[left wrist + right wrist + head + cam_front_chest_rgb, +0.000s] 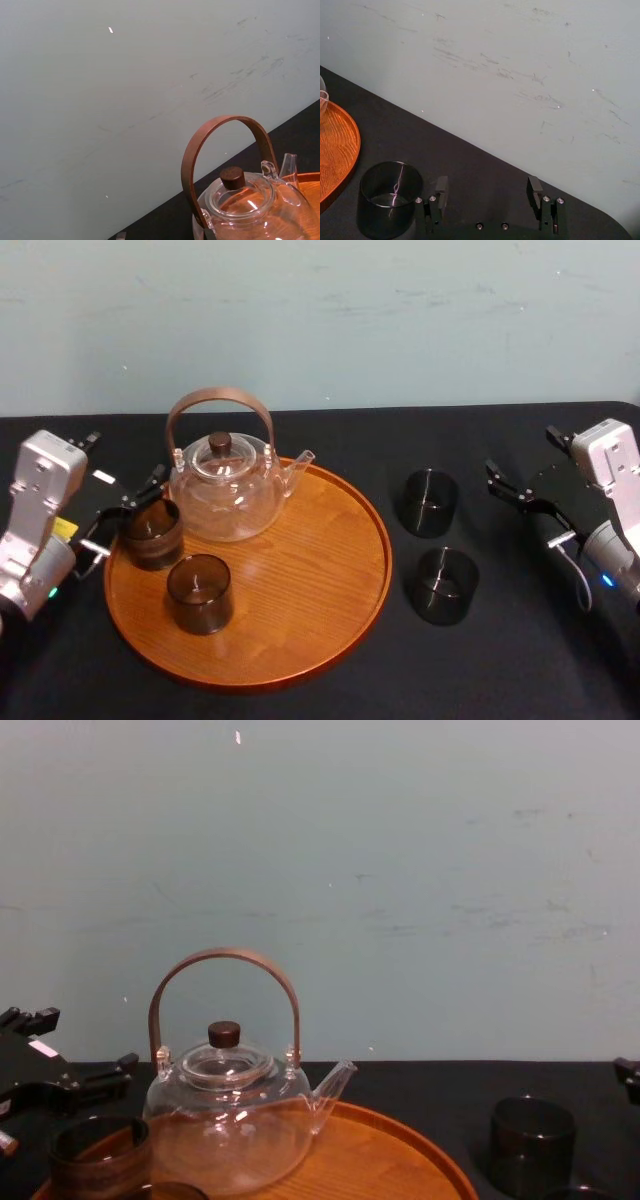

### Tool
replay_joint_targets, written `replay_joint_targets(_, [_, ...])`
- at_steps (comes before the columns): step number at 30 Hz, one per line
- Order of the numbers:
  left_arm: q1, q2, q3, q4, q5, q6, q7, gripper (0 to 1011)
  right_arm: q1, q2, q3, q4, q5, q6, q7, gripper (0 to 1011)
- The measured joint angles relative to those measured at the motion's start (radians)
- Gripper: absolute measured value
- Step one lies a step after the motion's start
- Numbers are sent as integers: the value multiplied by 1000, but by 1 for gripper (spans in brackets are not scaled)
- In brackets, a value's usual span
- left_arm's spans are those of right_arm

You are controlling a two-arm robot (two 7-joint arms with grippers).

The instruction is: Pick up the glass from the table and place it on the tray.

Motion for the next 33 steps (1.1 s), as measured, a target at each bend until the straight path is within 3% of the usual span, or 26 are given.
replay_joint_targets(21, [0, 0, 0, 0, 0, 0, 0, 1001, 0, 0, 0, 0, 0, 0, 0, 1002])
replay_joint_targets(23, [0, 0, 0, 0, 0, 0, 0, 1001, -7, -2, 17, -11, 13, 2, 35, 1002])
replay_joint_targets(28, [0, 0, 0, 0, 0, 0, 0, 1001, -39, 22, 45, -69, 68, 51, 95, 1002])
replay_joint_targets(33, [0, 0, 0, 0, 0, 0, 0, 1001, -94, 70, 84, -156, 128, 124, 167, 1002])
